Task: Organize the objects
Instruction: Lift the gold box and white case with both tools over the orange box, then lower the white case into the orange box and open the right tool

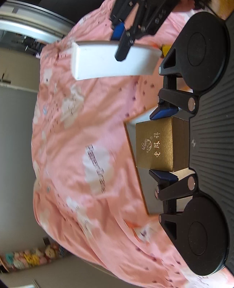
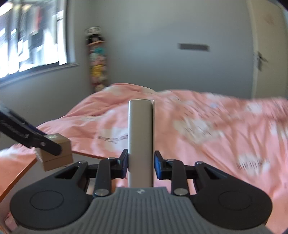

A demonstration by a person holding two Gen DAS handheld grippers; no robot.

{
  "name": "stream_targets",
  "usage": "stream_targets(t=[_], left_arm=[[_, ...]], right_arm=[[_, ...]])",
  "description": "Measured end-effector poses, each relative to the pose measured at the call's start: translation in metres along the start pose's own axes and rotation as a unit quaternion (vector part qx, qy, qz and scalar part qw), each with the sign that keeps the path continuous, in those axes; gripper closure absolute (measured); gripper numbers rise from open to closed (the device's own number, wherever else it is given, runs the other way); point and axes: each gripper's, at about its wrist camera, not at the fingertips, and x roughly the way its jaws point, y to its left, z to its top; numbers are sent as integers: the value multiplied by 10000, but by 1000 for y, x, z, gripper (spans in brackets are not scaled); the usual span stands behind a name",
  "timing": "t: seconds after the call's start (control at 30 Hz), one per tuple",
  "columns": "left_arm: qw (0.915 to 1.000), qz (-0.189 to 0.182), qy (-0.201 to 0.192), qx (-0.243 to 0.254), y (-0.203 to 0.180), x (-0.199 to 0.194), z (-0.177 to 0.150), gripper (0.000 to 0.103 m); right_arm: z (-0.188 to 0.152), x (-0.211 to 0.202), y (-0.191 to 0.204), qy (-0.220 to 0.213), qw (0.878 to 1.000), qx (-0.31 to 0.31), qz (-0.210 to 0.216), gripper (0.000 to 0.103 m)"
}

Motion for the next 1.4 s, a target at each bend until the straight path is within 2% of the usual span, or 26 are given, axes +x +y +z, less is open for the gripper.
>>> stream_targets(t=[0.1,0.23,0.4,0.63,0.7,0.9,1.03,1.23,1.4], left_arm=[[9996,267,-31,-71,22,-1,-22,36],[9979,617,-178,113,26,7,-52,36],[9977,670,-73,3,33,19,-75,36],[9958,847,329,-114,30,35,-83,36],[9953,860,423,-112,30,38,-83,36],[9936,957,576,193,21,45,-85,36],[9944,788,682,157,20,50,-88,36],[9940,869,615,251,20,52,-87,36],[9955,709,592,186,26,51,-86,36]], right_arm=[[16,6,46,9,9957,-813,445,72],[19,31,98,281,9781,-1879,850,73],[1,69,138,808,9418,-3108,991,73],[-29,115,152,1244,8854,-4372,971,73],[-35,126,152,1335,8739,-4570,980,73],[-50,148,157,1521,8506,-4910,1104,73],[-60,162,161,1641,8367,-5096,1150,73],[-75,174,165,1746,8229,-5274,1191,72],[-74,176,164,1922,8247,-5143,1359,69]])
